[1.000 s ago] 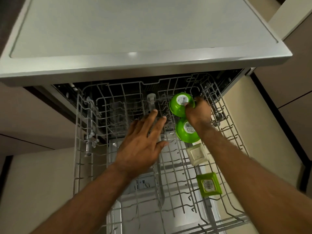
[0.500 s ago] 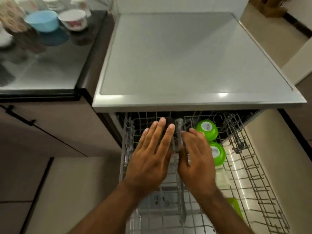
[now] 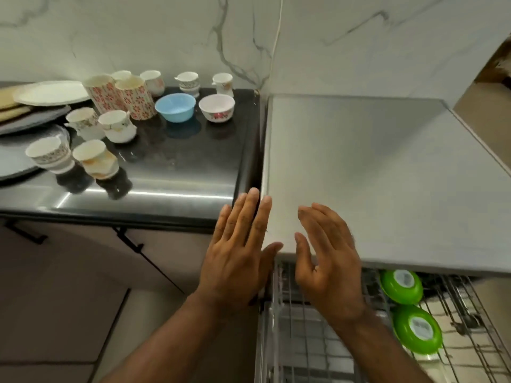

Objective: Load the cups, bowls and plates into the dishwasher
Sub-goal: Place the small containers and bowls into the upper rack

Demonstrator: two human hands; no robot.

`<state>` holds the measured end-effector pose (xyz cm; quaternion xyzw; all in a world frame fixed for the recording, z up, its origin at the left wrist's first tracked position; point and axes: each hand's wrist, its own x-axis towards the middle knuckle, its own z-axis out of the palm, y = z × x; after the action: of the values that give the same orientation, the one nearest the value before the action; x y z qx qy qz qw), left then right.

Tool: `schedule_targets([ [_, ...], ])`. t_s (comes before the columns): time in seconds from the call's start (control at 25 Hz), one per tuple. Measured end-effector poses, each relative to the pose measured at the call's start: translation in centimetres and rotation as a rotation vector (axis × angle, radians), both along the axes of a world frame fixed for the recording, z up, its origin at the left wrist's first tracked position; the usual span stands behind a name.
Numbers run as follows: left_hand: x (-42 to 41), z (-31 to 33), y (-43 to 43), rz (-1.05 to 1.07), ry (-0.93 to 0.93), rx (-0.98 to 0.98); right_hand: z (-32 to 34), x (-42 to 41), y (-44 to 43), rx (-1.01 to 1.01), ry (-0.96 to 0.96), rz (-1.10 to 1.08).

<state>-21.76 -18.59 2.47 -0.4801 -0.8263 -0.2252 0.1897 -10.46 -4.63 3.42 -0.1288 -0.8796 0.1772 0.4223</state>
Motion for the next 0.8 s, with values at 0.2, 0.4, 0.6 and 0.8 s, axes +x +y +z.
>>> schedule_targets([
  [0.2, -11.3, 2.0, -1.1, 0.054, -0.004, 0.013, 2.5, -11.5, -1.2, 0.073, -0.062, 0.004],
  [0.4, -22.6, 1.9, -1.2, 0.173, -0.081, -0.089, 3.4, -22.9, -1.2, 0.051, -0.124, -0.009],
  [0.6, -31.4, 2.4, 0.2, 0.281, -0.149, -0.108, 3.0, -32.2, 0.2, 0.036, -0.315, -0.046],
  [0.8, -36.9, 3.2, 2.5, 0.333, -0.185, -0.199, 3.3, -38.3, 2.4, 0.019, -0.513, -0.121],
])
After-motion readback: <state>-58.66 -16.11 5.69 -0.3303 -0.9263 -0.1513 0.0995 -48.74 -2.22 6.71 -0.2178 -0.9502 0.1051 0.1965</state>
